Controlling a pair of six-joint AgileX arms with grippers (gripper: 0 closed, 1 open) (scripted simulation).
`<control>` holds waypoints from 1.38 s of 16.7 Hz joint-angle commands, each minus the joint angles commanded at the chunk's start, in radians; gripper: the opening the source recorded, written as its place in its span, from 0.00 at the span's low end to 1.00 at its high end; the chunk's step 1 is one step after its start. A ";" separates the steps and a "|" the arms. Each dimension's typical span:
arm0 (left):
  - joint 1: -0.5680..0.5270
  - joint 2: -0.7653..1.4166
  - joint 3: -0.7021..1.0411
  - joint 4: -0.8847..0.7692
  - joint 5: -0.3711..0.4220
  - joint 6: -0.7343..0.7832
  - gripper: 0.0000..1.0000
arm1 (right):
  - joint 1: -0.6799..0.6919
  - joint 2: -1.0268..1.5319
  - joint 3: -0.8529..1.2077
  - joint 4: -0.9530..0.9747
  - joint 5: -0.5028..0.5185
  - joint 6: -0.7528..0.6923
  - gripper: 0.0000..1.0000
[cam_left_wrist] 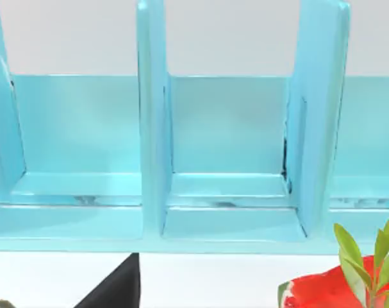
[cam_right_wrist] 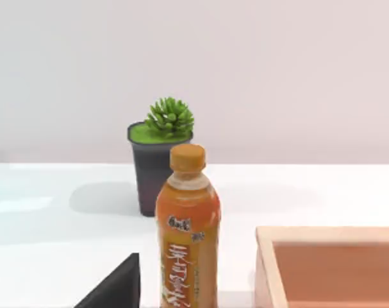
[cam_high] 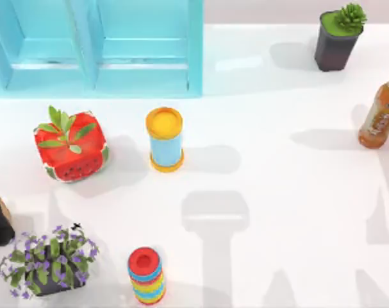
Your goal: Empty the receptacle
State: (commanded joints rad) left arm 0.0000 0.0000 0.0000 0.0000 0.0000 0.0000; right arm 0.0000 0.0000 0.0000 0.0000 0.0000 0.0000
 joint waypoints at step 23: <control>0.000 0.000 0.000 0.000 0.000 0.000 1.00 | -0.457 1.462 1.163 -1.110 -0.003 -0.453 1.00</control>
State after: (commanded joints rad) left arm 0.0000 0.0000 0.0000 0.0000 0.0000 0.0000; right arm -0.4569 1.4615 1.1627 -1.1097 -0.0032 -0.4526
